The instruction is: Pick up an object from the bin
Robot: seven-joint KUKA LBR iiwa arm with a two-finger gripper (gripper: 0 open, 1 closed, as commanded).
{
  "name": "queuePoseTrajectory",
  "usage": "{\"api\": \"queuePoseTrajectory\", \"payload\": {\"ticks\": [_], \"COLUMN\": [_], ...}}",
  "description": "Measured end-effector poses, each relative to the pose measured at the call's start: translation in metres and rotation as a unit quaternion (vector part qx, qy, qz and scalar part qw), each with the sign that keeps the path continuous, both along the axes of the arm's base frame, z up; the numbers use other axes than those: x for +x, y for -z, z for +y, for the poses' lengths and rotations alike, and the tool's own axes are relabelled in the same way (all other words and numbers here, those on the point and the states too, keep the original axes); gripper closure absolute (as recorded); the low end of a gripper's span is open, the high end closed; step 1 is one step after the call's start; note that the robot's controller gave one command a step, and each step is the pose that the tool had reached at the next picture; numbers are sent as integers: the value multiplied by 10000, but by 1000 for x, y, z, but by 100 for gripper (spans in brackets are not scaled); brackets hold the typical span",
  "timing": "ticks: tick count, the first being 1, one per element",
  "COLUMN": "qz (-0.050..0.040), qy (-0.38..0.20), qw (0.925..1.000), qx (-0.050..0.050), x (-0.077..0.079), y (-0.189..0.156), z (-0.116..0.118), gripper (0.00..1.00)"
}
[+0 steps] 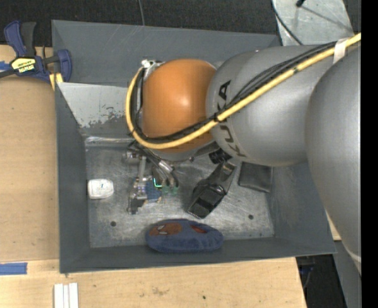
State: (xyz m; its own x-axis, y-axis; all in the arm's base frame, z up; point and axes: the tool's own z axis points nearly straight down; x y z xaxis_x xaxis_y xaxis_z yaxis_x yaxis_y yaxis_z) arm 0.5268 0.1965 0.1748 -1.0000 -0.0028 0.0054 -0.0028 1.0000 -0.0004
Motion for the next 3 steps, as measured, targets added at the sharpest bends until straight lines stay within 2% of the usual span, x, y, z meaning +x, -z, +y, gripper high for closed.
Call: {"api": "queuePoseTrajectory", "payload": {"ticks": [1, 2, 3], "qz": [-267, -81, -27], "qy": [-1530, -1482, -2146], "qw": [9879, 9889, 9767], "qx": [41, 10, 8], "x": [0, 53, 45], "y": [85, 66, 96], "z": [-88, -75, -83], "gripper": [0, 0, 0]}}
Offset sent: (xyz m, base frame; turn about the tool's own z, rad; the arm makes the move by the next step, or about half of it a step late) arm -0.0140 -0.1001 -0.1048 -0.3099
